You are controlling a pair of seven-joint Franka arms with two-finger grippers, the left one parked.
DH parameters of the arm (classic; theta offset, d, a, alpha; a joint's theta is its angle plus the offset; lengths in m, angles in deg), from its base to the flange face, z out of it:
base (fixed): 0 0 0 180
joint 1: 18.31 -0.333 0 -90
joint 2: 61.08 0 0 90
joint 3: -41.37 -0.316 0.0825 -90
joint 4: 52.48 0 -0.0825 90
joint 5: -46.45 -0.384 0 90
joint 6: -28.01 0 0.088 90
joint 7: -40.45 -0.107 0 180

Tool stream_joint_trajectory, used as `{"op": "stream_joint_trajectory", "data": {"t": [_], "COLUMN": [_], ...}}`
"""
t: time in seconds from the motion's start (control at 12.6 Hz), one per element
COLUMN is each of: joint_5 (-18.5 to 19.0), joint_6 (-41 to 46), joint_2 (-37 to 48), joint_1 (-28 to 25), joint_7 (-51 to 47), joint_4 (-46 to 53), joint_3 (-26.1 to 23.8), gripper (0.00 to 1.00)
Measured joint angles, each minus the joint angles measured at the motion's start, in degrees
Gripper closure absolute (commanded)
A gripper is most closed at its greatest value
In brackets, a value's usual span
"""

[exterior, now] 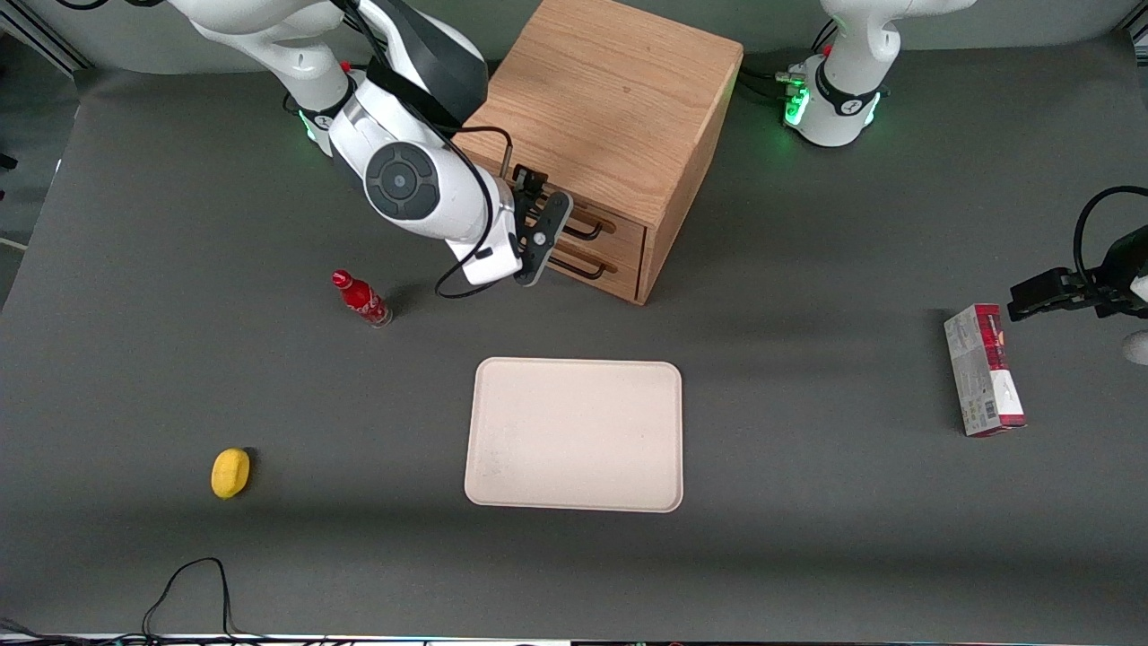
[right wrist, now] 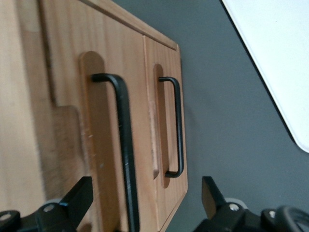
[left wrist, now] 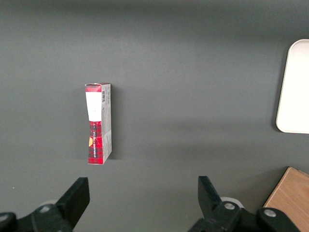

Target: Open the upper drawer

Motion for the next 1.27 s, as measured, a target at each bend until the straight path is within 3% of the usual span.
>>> {"op": "stream_joint_trajectory", "data": {"t": [0.72, 1.27], "joint_5": [5.0, 14.9], "joint_6": [-3.6, -5.2], "joint_2": [-3.7, -5.9], "joint_1": [-1.2, -0.4], "joint_7": [0.0, 0.7], "joint_4": [-0.8, 3.2], "joint_3": [-0.4, 0.3], "gripper": [0.00, 0.00]}}
